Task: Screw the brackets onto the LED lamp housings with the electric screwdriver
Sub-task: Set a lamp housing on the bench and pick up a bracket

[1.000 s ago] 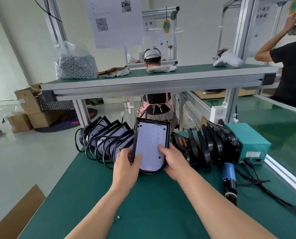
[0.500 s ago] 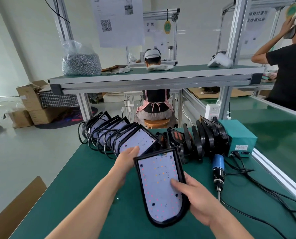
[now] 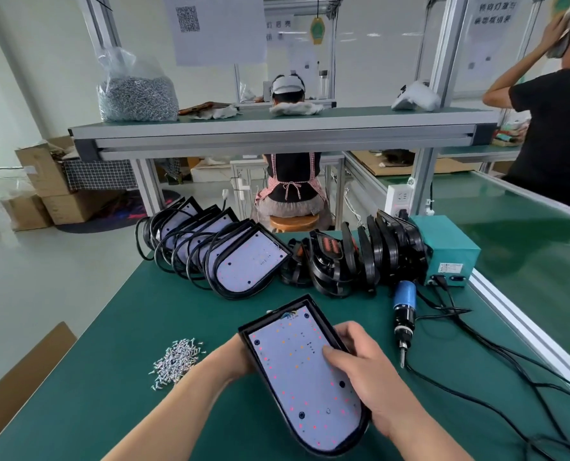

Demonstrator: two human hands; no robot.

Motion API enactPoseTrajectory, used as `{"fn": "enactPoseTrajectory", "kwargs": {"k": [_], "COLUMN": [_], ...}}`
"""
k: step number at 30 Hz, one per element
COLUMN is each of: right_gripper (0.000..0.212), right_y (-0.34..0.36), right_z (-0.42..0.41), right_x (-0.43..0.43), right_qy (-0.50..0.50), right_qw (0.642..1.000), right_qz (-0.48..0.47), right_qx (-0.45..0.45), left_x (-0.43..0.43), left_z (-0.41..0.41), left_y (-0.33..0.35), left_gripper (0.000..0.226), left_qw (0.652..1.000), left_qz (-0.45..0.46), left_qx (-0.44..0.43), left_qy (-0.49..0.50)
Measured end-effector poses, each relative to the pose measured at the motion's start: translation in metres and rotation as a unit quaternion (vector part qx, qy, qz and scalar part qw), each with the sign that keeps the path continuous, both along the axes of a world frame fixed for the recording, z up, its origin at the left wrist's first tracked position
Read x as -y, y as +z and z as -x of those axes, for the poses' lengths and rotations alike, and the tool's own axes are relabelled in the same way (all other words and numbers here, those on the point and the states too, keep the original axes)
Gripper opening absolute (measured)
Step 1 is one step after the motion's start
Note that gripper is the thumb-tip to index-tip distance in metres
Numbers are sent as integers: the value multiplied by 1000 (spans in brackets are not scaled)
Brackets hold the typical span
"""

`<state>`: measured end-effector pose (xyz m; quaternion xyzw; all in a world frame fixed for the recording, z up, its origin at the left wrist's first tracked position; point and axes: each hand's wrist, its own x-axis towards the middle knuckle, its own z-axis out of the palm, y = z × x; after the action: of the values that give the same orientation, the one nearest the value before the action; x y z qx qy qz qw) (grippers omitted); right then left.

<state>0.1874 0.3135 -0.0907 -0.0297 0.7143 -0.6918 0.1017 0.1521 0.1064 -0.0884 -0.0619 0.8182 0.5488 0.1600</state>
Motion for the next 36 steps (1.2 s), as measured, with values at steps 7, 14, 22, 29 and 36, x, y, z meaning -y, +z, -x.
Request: {"fn": "enactPoseTrajectory", "kwargs": {"k": [7,14,22,29,36], "right_gripper": [32,50,38,40,41], "right_y": [-32,-47,-45,-16,-4], "right_z": [0,8,29,90,150], "right_x": [26,41,38,21,11], "right_qy": [-106,-141,-100,-167,-107], "right_qw": [992,983,970,888,808], "right_qz": [-66,-109,-181,-327,-523], "right_qx": [-10,-50,-127,-277,-251], "left_x": [3,-6,-8,-8,-11], "left_z": [-10,-27,-19,-14,-17], "left_y": [-23,-39,-53,-53,-52], "left_gripper": [30,53,35,68,73], "left_qw": [934,963,969,973,964], "left_qz": [-313,-227,-122,-90,-40], "left_qx": [-54,-63,-96,-119,-189], "left_qy": [161,132,194,177,182]}}
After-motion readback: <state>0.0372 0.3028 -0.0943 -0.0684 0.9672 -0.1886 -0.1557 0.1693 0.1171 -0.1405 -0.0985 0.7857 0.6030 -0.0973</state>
